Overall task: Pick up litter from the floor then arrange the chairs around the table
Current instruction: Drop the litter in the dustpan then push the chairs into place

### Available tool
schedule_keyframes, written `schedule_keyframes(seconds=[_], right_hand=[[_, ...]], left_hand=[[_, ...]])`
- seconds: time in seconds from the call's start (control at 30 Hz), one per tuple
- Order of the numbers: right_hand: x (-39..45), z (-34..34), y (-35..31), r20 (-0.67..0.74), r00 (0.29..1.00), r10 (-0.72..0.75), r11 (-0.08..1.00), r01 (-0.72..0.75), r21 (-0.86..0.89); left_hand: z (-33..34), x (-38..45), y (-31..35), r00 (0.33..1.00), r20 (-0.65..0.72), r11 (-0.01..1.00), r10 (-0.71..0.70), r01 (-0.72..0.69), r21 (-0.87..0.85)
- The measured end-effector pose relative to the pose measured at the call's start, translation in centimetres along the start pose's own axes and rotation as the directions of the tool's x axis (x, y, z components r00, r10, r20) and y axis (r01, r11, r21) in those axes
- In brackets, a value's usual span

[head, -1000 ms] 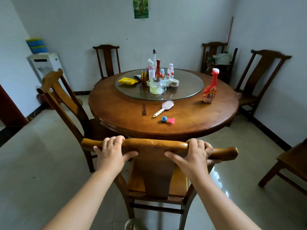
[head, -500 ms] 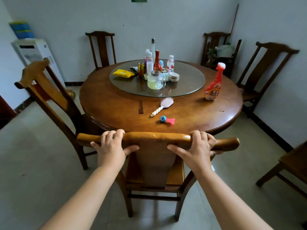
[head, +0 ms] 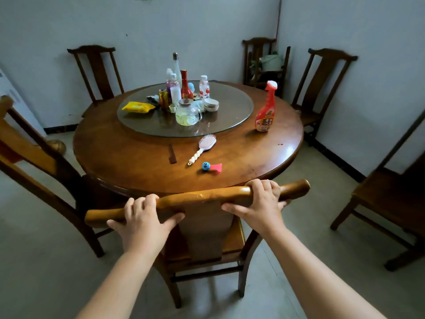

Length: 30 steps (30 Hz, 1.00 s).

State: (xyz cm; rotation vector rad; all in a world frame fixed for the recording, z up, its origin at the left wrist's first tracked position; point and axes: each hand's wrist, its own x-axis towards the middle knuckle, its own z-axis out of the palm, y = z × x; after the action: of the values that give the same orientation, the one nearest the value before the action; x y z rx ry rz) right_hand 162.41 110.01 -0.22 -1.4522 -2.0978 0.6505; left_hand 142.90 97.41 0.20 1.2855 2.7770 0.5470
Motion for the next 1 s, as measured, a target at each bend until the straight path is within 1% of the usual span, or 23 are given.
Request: schedule_keyframes(seconds=[0.07, 0.1, 0.17, 0.23, 0.3, 0.37, 0.47, 0.53, 0.7, 0.83, 0.93, 1.0], right_hand=[[0.0, -0.4, 0.1, 0.060, 0.998, 0.015, 1.000, -0.016, 0.024], [-0.1, -0.9, 0.4, 0.071, 0.997, 0.014, 0.999, -0.018, 0.047], [-0.5, -2.2, 1.2, 0.025, 1.000, -0.009, 0.996, 0.007, 0.092], [-0.9, -3.7, 2.7, -0.049, 0.999, -0.018, 0.991, 0.024, 0.134], [-1.2, -5.8, 5.1, -0.125, 0.991, -0.039, 0.994, 0.052, 0.100], [-1.6, -8.2, 8.1, -0.177, 0.983, -0.048, 0.998, 0.056, 0.036], [-2.1, -12.3, 13.1, -0.209, 0.978, -0.010, 0.999, 0.000, -0.048], [-2.6, -15.6, 17.2, -0.220, 0.975, 0.031, 0.996, -0.049, -0.077], [-4.3, -24.3, 27.3, -0.228, 0.945, 0.233, 0.968, -0.249, -0.042], [-5.3, -30.6, 34.8, -0.234, 0.895, 0.379, 0.916, -0.398, -0.039], [-5.3, -33.6, 39.6, -0.210, 0.858, 0.468, 0.872, -0.488, -0.050], [-4.6, -34.8, 42.5, -0.181, 0.843, 0.507, 0.852, -0.522, -0.046]], left_hand=[[-0.5, 0.2, 0.9, 0.999, 0.040, 1.000, 0.009, -0.010, 0.020], [-0.7, 0.2, 1.8, 0.998, 0.052, 0.999, 0.044, -0.045, 0.023], [-0.9, -0.1, 4.4, 0.987, 0.056, 0.988, 0.153, -0.153, -0.012], [-0.8, -0.8, 7.8, 0.963, 0.057, 0.960, 0.265, -0.258, -0.109], [-0.2, -1.6, 11.8, 0.925, 0.060, 0.907, 0.375, -0.353, -0.230], [1.0, -2.3, 15.9, 0.878, 0.060, 0.849, 0.475, -0.439, -0.295], [3.3, -3.5, 22.3, 0.812, 0.110, 0.786, 0.573, -0.506, -0.356], [5.4, -4.8, 27.2, 0.769, 0.159, 0.761, 0.619, -0.537, -0.365], [10.3, -8.2, 38.3, 0.668, 0.343, 0.750, 0.660, -0.565, -0.343], [13.6, -9.8, 45.8, 0.591, 0.473, 0.751, 0.653, -0.585, -0.306], [15.8, -10.3, 50.3, 0.545, 0.551, 0.756, 0.632, -0.591, -0.282], [17.5, -10.3, 53.2, 0.526, 0.582, 0.759, 0.620, -0.591, -0.274]])
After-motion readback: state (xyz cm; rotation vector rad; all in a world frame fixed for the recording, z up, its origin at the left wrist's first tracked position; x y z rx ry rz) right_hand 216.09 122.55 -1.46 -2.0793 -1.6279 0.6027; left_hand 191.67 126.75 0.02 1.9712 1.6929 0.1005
